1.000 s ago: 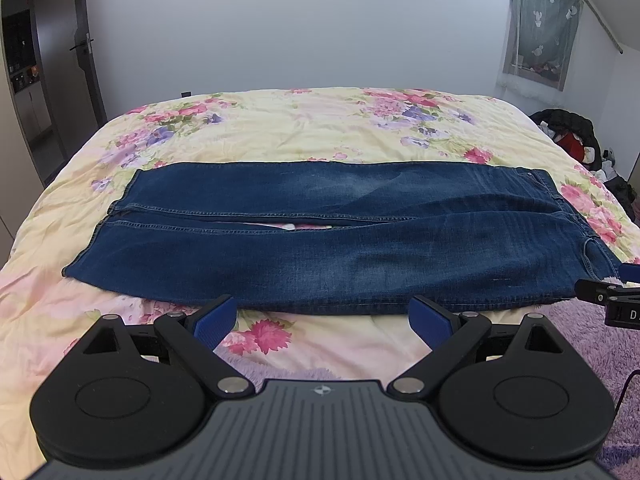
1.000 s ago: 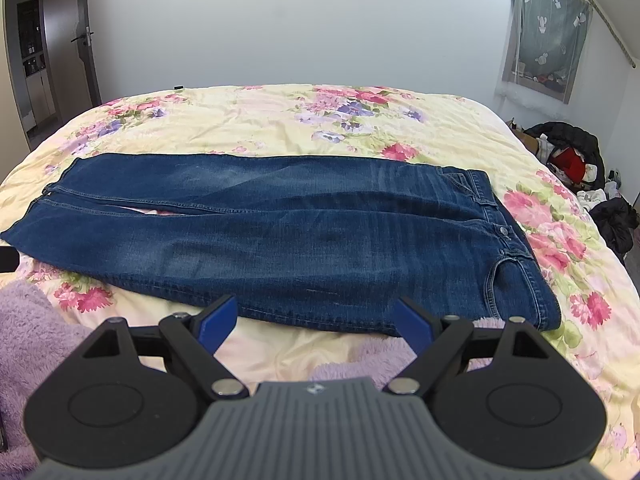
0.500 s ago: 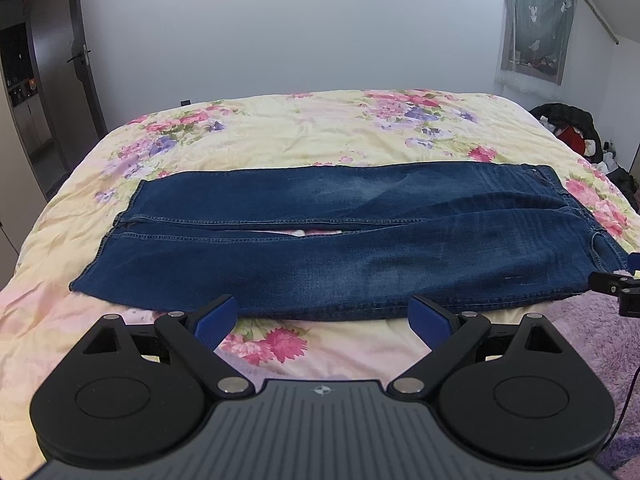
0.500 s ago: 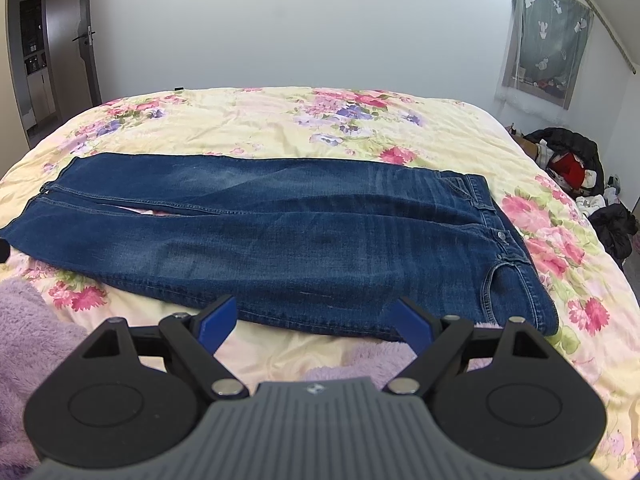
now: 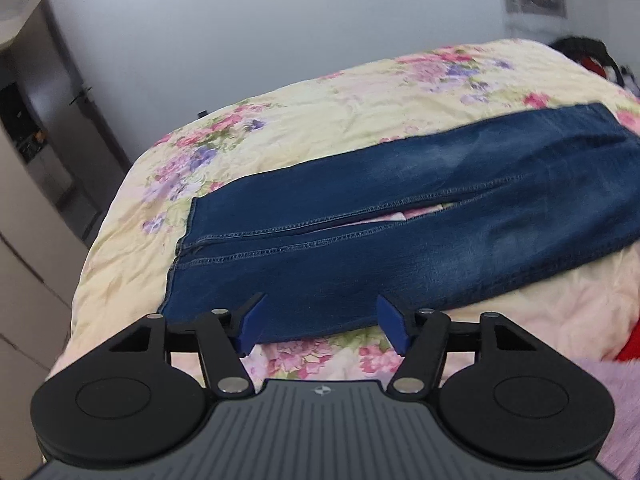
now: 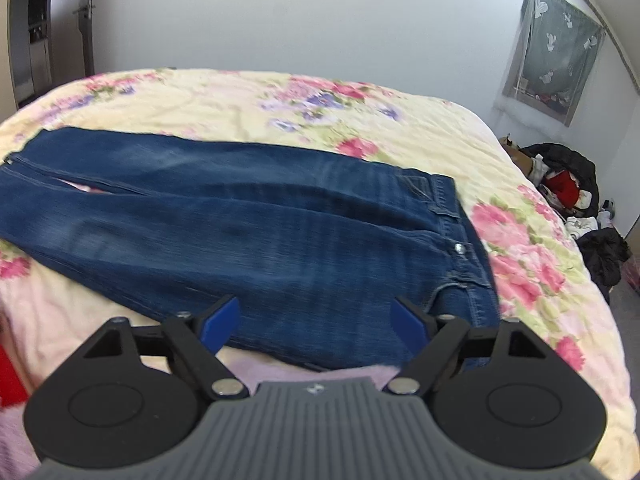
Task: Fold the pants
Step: 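Grasp the jeans leg hem with left tool while right tool grasps the waistband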
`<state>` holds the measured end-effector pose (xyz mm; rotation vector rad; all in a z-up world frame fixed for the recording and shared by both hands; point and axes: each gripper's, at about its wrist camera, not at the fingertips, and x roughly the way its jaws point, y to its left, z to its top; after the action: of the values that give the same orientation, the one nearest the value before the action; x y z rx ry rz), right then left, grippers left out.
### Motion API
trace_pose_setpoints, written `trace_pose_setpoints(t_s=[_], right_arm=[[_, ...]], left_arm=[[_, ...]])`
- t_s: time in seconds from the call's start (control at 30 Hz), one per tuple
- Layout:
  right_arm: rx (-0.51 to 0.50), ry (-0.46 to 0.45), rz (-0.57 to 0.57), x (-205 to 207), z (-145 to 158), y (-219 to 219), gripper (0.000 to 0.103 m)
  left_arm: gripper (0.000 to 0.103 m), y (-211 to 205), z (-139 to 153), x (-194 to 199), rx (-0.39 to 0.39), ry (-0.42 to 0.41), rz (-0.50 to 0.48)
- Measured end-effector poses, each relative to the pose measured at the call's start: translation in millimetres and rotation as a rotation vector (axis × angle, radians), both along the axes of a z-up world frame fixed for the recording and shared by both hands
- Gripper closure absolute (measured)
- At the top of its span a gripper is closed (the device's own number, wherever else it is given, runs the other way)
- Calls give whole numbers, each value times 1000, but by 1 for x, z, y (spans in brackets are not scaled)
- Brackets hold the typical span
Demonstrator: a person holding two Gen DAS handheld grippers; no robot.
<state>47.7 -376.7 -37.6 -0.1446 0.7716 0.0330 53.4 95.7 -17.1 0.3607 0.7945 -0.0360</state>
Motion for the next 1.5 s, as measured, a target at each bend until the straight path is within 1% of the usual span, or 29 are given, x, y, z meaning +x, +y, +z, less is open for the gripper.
trace_pose_setpoints(t_s=[0.03, 0.07, 0.1, 0.13, 0.2, 0.3, 0.37, 0.43, 0.5, 0.6, 0.67, 0.7, 0.73, 0.77, 0.8, 0.83, 0.93, 1.03, 1.13, 1.23, 1.3, 1.37, 1.5], right_arm=[[-20, 17, 4, 7, -2, -8, 35], [-43, 35, 13, 15, -6, -18, 41], [-62, 47, 25, 21, -9, -26, 51], [-83, 58, 33, 28, -14, -34, 55], [-121, 85, 22, 41, -24, -50, 67], [-124, 146, -19, 56, -41, -75, 77], [-129, 171, -33, 61, -50, -88, 77], [-130, 199, -45, 65, -58, -100, 77], [-122, 224, -43, 67, -64, -108, 77], [-138, 266, 9, 67, -69, -111, 77], [-159, 288, 54, 65, -71, -110, 77], [-165, 297, 73, 64, -70, -111, 77], [-170, 307, 94, 64, -70, -111, 77], [-174, 318, 115, 63, -70, -112, 77], [-181, 326, 133, 62, -70, -112, 77], [-187, 333, 155, 61, -70, -113, 77], [-197, 365, 212, 63, -71, -116, 77], [-227, 394, 283, 63, -74, -117, 77], [-279, 400, 354, 56, -77, -118, 72], [-303, 398, 408, 55, -83, -118, 67], [-314, 409, 439, 54, -91, -118, 60], [-329, 414, 466, 53, -98, -117, 58], [-325, 400, 472, 56, -107, -116, 58]], left_arm=[[38, 5, -7, 4, 18, 17, -45], [40, 11, -15, 10, 44, 45, -85], [42, 17, -26, 17, 90, 79, -97], [46, 21, -36, 23, 145, 105, -107], [48, 32, -57, 33, 231, 147, -127], [47, 43, -86, 45, 333, 212, -166], [47, 45, -104, 50, 400, 245, -198], [44, 45, -122, 55, 457, 274, -233], [43, 45, -141, 60, 503, 299, -252], [43, 40, -162, 66, 546, 310, -266], [44, 37, -171, 71, 573, 305, -252], [55, 35, -174, 73, 578, 303, -248], [69, 34, -174, 74, 571, 302, -251], [74, 33, -171, 75, 564, 295, -249], [84, 32, -167, 78, 553, 281, -233], [90, 33, -161, 81, 526, 264, -216], [95, 37, -137, 91, 440, 193, -136], [97, 38, -115, 98, 403, 137, -81], [97, 35, -103, 101, 397, 125, -49], [97, 30, -97, 105, 410, 133, -24], [97, 28, -95, 103, 418, 139, -10], [97, 26, -94, 104, 424, 143, 3], [97, 22, -93, 108, 430, 145, 29]])
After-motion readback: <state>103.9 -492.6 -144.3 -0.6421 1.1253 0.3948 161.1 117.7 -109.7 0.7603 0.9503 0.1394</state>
